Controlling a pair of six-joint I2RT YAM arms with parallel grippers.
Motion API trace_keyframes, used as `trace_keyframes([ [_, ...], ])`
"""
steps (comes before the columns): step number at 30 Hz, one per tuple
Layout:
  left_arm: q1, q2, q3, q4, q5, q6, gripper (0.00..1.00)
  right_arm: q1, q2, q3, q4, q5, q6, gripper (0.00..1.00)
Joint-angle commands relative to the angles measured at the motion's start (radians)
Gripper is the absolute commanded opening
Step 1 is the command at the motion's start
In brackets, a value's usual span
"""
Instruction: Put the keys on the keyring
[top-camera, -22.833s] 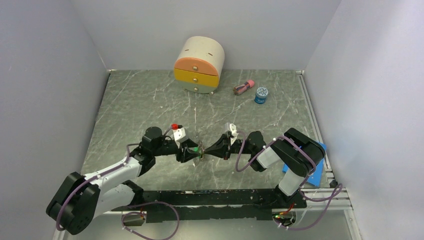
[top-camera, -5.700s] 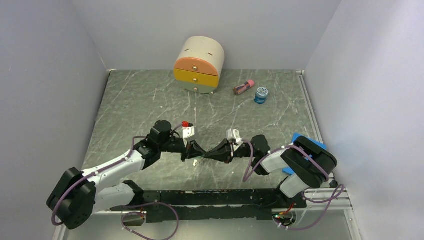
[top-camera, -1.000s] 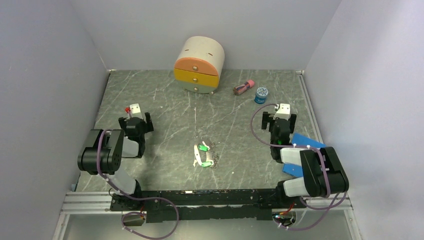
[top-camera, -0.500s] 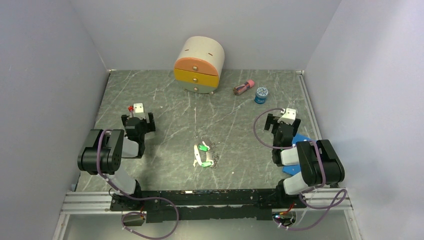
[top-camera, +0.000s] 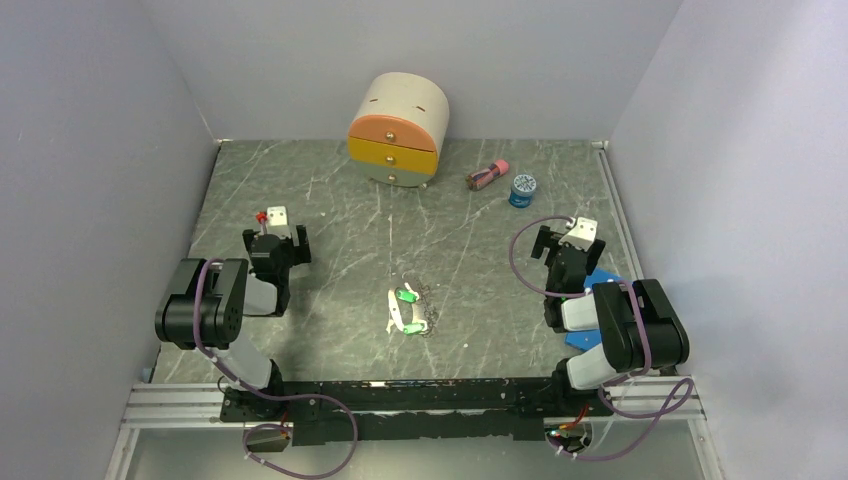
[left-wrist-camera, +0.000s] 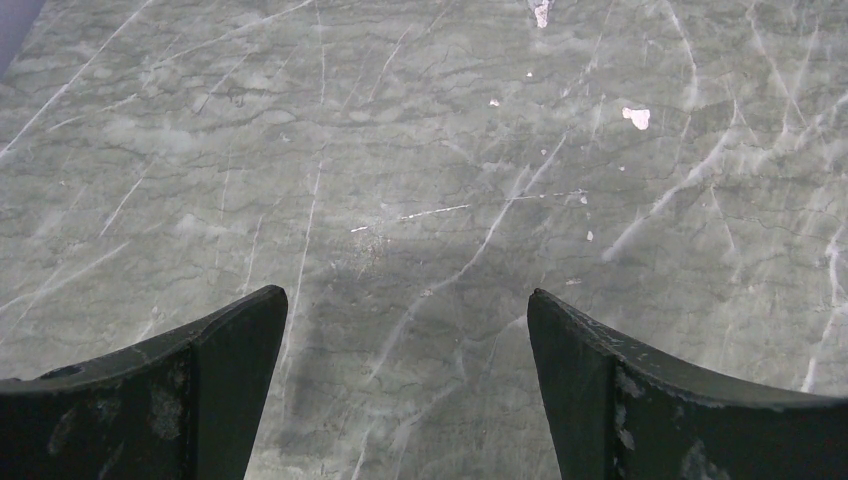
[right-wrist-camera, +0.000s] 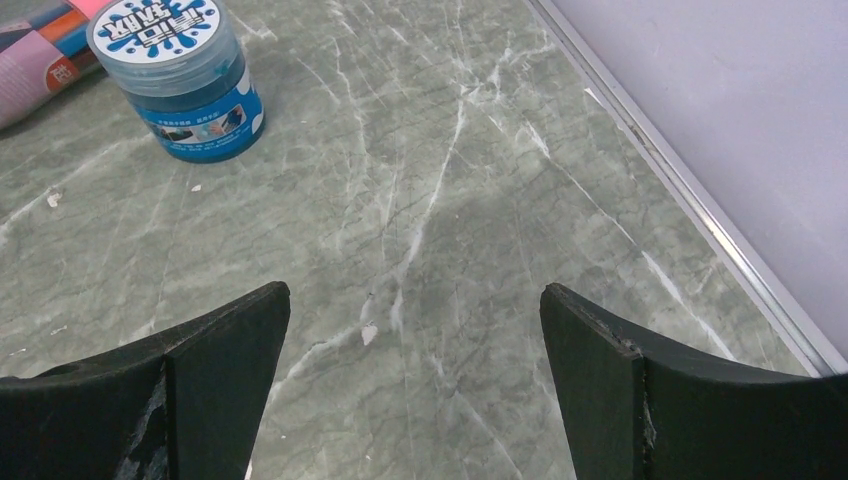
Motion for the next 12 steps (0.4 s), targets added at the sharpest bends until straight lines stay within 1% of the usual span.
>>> trace_keyframes([
  [1, 0.005, -0.005, 0.018, 0.046, 0.014, 0.024, 0.95, -0.005, 0.0, 0.023, 0.061, 0.018, 0.015, 0.99],
  [12, 0.006, -0.005, 0.019, 0.046, 0.014, 0.024, 0.95, -0.006, 0.0, 0.019, 0.068, -0.016, -0.001, 0.99],
])
